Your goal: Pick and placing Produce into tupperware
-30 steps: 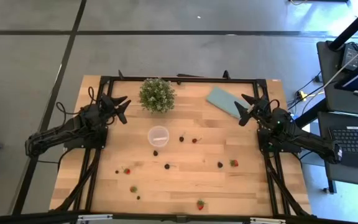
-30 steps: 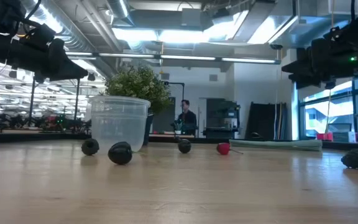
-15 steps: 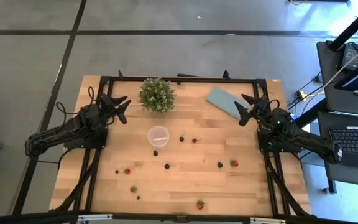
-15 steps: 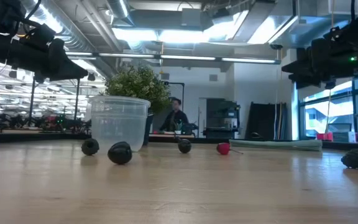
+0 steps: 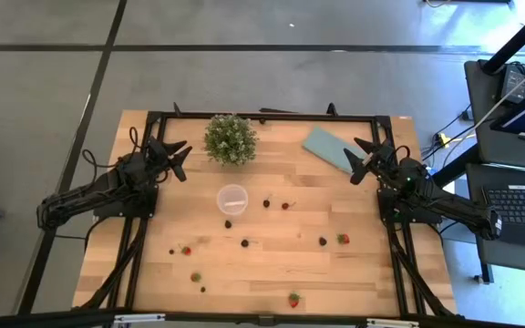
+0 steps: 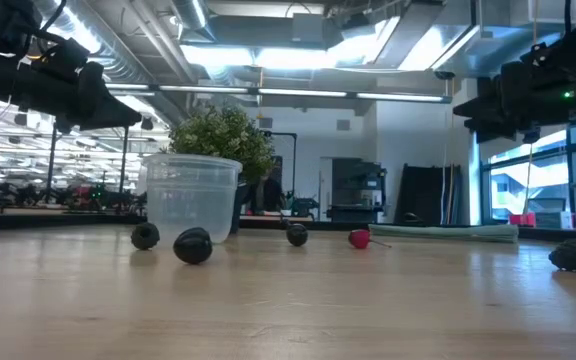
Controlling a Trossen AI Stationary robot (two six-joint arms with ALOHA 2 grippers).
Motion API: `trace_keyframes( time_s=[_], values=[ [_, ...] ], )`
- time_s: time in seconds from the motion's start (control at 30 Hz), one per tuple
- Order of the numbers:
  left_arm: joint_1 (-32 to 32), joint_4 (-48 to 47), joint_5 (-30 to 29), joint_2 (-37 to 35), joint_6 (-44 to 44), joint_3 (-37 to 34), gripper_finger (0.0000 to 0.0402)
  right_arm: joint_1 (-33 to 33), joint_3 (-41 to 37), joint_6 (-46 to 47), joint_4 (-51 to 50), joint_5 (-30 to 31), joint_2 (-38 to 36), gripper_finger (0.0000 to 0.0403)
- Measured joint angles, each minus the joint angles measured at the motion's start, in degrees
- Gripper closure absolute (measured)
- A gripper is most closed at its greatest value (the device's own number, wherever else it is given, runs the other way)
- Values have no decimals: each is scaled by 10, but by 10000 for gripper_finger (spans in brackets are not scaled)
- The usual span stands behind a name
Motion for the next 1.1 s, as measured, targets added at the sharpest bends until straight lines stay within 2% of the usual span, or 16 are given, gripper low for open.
trace_keyframes(
  time_s=[0.9, 1.1],
  values=[
    [0, 0, 0, 0, 0, 0, 278, 0, 0, 2, 5, 5, 1, 115],
    [0, 1, -1, 0, 0, 0, 278, 0, 0, 63, 5, 4, 1, 115]
  ],
)
